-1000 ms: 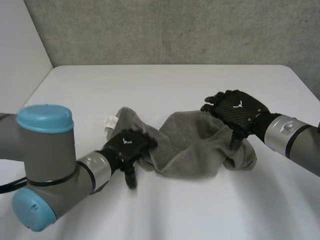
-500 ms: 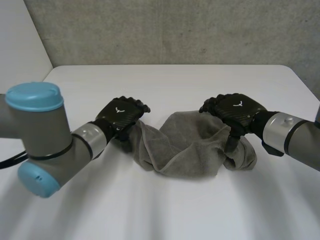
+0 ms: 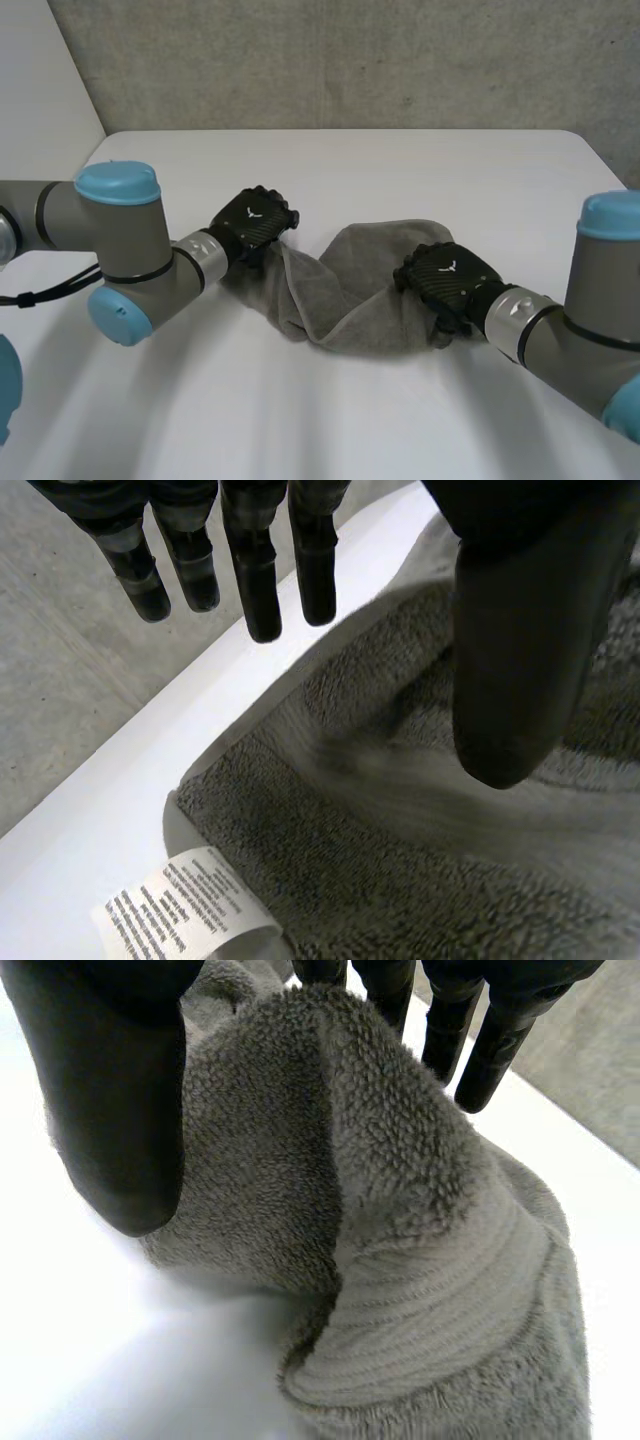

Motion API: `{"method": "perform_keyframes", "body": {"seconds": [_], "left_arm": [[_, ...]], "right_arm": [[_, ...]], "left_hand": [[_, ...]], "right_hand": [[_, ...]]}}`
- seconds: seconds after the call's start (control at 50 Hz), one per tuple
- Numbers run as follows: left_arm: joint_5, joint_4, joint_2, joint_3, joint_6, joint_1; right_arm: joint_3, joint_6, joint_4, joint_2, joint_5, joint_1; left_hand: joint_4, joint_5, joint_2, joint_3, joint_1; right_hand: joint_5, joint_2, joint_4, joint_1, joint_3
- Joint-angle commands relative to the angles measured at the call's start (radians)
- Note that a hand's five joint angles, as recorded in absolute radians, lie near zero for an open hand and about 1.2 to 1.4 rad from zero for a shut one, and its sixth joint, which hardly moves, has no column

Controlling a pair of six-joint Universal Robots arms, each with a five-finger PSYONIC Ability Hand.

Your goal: Fold the towel.

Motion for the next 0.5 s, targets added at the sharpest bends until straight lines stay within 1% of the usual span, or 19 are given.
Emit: {"method": "perform_keyframes", "body": {"seconds": [0.02,0.06,0.18,0.22,0.34,0.42,0.44,0.46,0.48,0.5], "left_arm": [[-0.003,0.022,-0.043,0.030,0.009,0.001],[-0.005,0.059,-0.051,0.031,0.009,0.001],[-0.009,0.105,-0.062,0.031,0.007,0.001],[-0.011,0.119,-0.073,0.031,0.009,0.001],[-0.012,0.114,-0.077,0.030,0.021,0.001],[-0.009,0.110,-0.070,0.024,0.043,0.001],[-0.009,0.110,-0.068,0.019,0.052,0.001],[-0.012,0.110,-0.068,0.016,0.058,0.001],[-0.012,0.110,-0.068,0.016,0.058,0.001],[-0.012,0.110,-0.068,0.016,0.060,0.004]], "right_arm": [[0.114,0.001,-0.133,-0.050,0.051,-0.011],[0.128,0.001,-0.146,-0.054,0.052,-0.011],[0.137,0.005,-0.153,-0.056,0.052,-0.012],[0.137,0.005,-0.153,-0.054,0.052,-0.012],[0.132,0.005,-0.144,-0.065,0.052,-0.022],[0.126,0.013,-0.140,-0.102,0.052,-0.054],[0.125,0.016,-0.140,-0.122,0.049,-0.070],[0.120,0.025,-0.136,-0.131,0.046,-0.081],[0.120,0.025,-0.136,-0.131,0.046,-0.081],[0.114,0.043,-0.132,-0.134,0.043,-0.086]], "left_hand": [[-0.050,0.113,0.123,-0.043,0.124],[-0.050,0.207,0.217,-0.043,0.217],[-0.050,0.316,0.326,-0.043,0.326],[-0.050,0.450,0.460,-0.043,0.461],[-0.050,0.533,0.543,-0.043,0.543],[-0.050,0.524,0.535,-0.043,0.535],[-0.050,0.495,0.505,-0.043,0.506],[-0.050,0.422,0.432,-0.043,0.433],[-0.050,0.421,0.432,-0.043,0.432],[-0.050,0.398,0.409,-0.043,0.409]], "right_hand": [[0.010,0.028,-0.060,0.017,-0.007],[0.007,0.025,-0.060,0.014,-0.007],[0.001,0.019,-0.060,0.008,-0.007],[0.004,0.022,-0.060,0.011,-0.007],[0.010,0.028,-0.060,0.017,-0.007],[-0.016,0.001,-0.060,-0.010,-0.007],[-0.098,-0.080,-0.060,-0.091,-0.007],[-0.253,-0.235,-0.060,-0.246,-0.007],[-0.254,-0.237,-0.060,-0.248,-0.007],[-0.323,-0.306,-0.060,-0.317,-0.007]]}}
